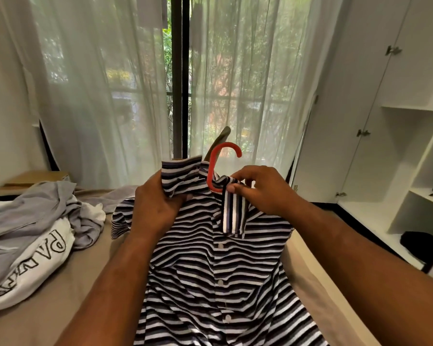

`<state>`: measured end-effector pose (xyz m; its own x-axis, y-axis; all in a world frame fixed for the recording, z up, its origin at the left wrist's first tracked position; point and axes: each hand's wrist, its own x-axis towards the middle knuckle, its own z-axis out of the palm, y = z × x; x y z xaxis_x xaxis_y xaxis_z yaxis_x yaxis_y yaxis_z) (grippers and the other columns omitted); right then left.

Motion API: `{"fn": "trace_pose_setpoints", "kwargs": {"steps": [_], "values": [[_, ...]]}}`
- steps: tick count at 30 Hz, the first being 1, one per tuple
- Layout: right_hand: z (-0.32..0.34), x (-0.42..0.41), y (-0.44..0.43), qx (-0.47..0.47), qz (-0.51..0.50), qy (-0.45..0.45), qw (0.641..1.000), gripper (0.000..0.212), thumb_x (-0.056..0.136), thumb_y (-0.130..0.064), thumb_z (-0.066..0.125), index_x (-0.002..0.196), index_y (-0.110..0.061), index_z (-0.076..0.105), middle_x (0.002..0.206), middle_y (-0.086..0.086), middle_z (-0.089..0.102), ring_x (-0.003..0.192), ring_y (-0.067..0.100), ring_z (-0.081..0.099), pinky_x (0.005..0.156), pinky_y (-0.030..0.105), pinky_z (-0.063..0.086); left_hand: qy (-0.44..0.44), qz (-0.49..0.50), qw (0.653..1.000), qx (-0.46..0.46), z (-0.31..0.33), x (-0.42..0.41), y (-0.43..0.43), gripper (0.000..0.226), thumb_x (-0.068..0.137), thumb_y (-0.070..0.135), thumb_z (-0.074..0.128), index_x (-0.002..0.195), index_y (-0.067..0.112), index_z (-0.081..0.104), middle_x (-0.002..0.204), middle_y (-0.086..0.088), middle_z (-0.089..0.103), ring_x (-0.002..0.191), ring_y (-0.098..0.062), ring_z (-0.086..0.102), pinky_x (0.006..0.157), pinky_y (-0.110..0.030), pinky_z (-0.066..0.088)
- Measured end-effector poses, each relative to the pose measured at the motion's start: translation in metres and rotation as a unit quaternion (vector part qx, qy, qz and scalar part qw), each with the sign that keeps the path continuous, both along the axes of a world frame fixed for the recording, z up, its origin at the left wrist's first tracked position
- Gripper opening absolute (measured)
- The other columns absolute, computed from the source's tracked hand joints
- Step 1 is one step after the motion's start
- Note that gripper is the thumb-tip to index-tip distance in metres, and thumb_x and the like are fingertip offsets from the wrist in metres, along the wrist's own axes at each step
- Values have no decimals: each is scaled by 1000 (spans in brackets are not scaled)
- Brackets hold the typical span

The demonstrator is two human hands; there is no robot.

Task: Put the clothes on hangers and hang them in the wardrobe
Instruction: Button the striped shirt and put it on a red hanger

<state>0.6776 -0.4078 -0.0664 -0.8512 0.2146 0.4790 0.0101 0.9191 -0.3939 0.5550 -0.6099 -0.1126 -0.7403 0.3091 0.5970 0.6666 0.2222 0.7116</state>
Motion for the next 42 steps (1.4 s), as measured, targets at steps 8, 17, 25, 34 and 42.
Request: {"fn": "trace_pose_setpoints", "kwargs": {"steps": [8, 17, 25, 34, 42], "values": [[7, -2, 1, -77, -58, 87, 992, 18, 98, -28, 64, 103, -15, 76, 95, 2, 74, 91, 18, 66, 86, 36, 51, 33, 39, 986, -161, 5, -14, -26, 51, 81, 38, 82, 127, 29, 63, 111, -5, 75, 106, -32, 67, 97, -49, 49], [32, 6, -4, -41, -20, 67, 997, 25, 92, -42, 69, 109, -25, 76, 106, -13, 72, 100, 6, 64, 94, 33, 51, 50, -17, 989, -141, 20, -5, -26, 38, 84, 30, 80, 117, 38, 64, 106, 5, 74, 105, -25, 66, 101, -52, 42], [74, 18, -16, -356, 59, 80, 929, 51, 101, -51, 46, 94, -9, 75, 103, -9, 77, 98, -1, 68, 103, 35, 47, 106, 25, 985, -133, 45, 19, -16, 21, 91, 29, 71, 108, 39, 64, 102, 11, 66, 106, -23, 62, 91, -39, 26], [116, 25, -31, -237, 128, 31, 962, 19, 93, -21, 71, 111, -19, 78, 107, -3, 78, 103, 9, 72, 99, 30, 55, 101, -96, 961, -240, 104, 41, 1, 66, 72, 51, 85, 128, 43, 52, 123, 11, 68, 112, -17, 64, 104, -42, 48], [182, 36, -32, -212, 107, 159, 958, 22, 87, -20, 78, 109, -14, 79, 103, -5, 79, 104, 4, 71, 100, 26, 52, 150, -127, 955, -220, 218, 58, 4, 58, 86, 63, 63, 133, 29, 61, 128, 9, 63, 108, -10, 59, 85, -30, 49]]}}
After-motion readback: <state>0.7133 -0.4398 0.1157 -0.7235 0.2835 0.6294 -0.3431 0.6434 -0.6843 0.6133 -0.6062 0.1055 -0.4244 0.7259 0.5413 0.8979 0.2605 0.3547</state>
